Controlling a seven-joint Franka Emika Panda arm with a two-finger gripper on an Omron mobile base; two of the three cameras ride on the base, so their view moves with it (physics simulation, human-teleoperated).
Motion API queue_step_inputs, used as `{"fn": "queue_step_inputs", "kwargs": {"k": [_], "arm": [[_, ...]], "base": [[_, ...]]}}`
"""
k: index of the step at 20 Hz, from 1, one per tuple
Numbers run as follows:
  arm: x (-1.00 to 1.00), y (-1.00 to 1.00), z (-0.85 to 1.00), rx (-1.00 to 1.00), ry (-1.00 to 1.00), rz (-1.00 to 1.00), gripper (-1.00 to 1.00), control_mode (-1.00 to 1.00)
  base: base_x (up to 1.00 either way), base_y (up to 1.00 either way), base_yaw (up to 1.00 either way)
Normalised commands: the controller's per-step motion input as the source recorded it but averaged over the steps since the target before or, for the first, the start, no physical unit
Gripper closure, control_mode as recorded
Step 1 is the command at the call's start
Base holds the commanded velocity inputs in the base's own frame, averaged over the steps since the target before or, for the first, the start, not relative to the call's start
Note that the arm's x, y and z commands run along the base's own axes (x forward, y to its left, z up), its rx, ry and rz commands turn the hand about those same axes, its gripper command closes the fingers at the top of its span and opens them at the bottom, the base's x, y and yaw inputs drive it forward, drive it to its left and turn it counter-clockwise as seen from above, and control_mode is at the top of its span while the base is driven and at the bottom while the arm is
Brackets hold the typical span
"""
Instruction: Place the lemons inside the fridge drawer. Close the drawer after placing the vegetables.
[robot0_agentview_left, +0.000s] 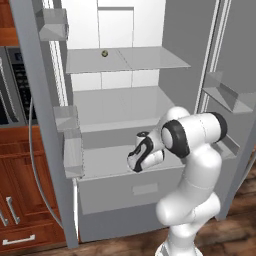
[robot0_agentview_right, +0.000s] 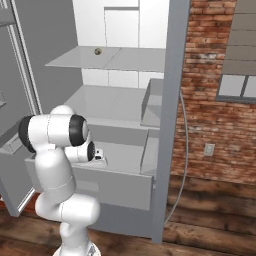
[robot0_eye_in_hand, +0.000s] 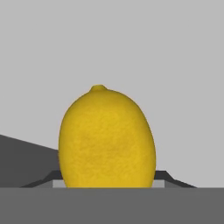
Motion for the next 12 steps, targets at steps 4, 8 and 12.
{"fn": "queue_step_inputs", "kwargs": {"k": [4, 8, 12], "arm": [[-0.70, 0.00, 0.00, 0.00, 0.00, 0.00, 1.00, -1.00], [0.14, 0.00, 0.00, 0.00, 0.01, 0.00, 1.00, -1.00], [0.68, 0.00, 0.00, 0.01, 0.00, 0.00, 1.00, -1.00]], "base": [[0.00, 0.00, 0.00], [0.00, 0.00, 0.00], [0.00, 0.00, 0.00]]}}
